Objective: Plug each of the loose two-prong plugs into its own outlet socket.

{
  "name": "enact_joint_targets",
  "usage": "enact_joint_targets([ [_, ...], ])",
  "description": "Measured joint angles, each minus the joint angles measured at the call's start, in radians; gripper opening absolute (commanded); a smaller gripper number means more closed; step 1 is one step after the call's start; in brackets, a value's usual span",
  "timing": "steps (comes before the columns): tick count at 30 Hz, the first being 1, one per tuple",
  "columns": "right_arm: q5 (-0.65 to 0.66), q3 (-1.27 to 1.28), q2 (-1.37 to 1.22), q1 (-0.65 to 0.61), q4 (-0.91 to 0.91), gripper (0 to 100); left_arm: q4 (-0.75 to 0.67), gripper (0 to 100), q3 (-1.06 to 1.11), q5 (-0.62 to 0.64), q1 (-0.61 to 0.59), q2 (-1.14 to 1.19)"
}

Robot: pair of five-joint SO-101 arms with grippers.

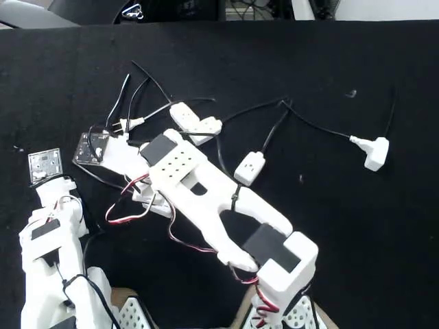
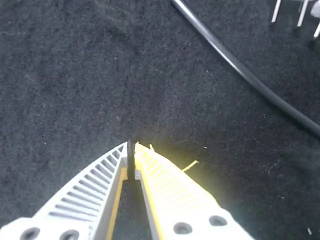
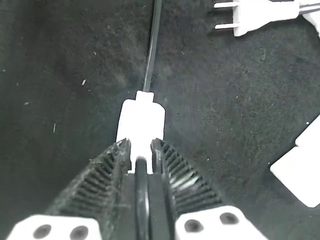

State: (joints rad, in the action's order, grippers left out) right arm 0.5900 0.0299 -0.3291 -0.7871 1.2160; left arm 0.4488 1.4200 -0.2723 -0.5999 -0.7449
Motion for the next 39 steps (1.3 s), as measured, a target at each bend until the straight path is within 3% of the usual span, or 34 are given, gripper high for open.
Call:
enact_joint_targets([
  [20, 0.023, 0.014, -0.003, 0.015, -0.031, 1.1, 0.0, 3, 0.0, 0.0, -0.003, 0.0],
  [31, 0.028, 0.284, 0.107, 0.069, -0.077, 1.1, 0.0, 3, 0.0, -0.002, -0.006, 0.0],
  [39, 0.021, 0.141, -0.026, 0.075, -0.052, 1.1, 0.0, 3, 0.0, -0.002, -0.008, 0.0],
])
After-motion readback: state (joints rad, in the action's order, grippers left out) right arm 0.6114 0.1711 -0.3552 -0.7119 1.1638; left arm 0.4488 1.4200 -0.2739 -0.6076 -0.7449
